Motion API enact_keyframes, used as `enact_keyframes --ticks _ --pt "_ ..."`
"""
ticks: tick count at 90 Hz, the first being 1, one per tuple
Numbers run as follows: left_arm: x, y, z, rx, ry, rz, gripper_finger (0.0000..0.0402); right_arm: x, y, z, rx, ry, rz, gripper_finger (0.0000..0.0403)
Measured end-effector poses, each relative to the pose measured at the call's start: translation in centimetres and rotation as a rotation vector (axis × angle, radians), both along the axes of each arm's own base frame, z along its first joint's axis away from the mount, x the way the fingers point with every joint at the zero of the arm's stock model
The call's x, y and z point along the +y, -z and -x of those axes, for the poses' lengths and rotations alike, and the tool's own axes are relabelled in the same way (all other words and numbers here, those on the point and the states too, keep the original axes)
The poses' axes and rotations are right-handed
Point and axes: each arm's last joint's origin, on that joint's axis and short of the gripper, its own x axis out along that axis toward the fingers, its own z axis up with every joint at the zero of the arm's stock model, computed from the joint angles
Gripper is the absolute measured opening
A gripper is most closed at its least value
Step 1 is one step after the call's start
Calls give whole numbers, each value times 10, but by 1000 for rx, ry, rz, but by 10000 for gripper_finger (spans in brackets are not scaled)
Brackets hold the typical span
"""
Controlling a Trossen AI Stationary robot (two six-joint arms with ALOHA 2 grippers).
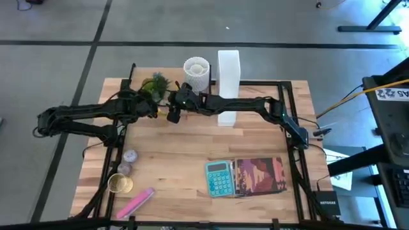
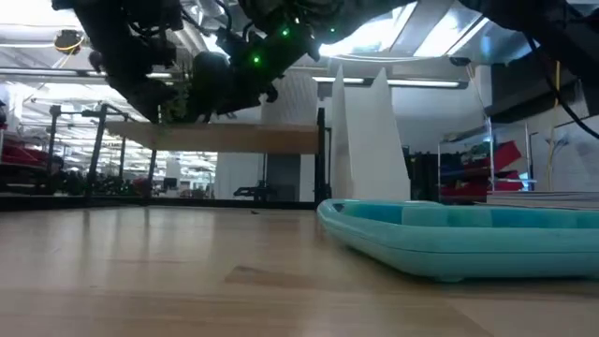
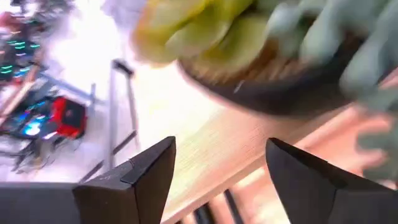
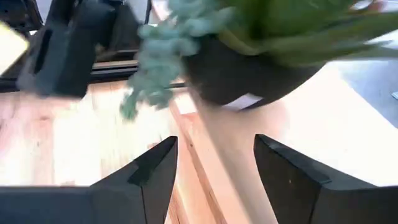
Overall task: Stock shelves
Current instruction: Put the gold pen organizer under the shelf
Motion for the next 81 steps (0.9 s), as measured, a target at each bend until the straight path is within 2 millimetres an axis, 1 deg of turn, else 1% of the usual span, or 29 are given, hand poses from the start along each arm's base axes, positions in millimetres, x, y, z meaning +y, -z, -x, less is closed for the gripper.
enact_keyframes --ticks 8,22,36,47,62,81 --pt "-1 1 2 -1 -13 2 233 0 0 0 -3 5 -8 198" --pt "-6 3 1 4 20 34 233 0 1 0 -7 11 -29 198" --pt "-13 5 0 -8 49 69 233 6 2 0 -3 -8 -54 198" --pt "-17 1 1 -67 17 76 233 15 3 -2 2 -30 -57 198" --pt "-22 -8 11 -104 -52 112 233 26 2 -3 -1 -20 -37 198" --pt "-32 -24 23 -192 -42 129 233 41 5 -2 52 -52 -12 198"
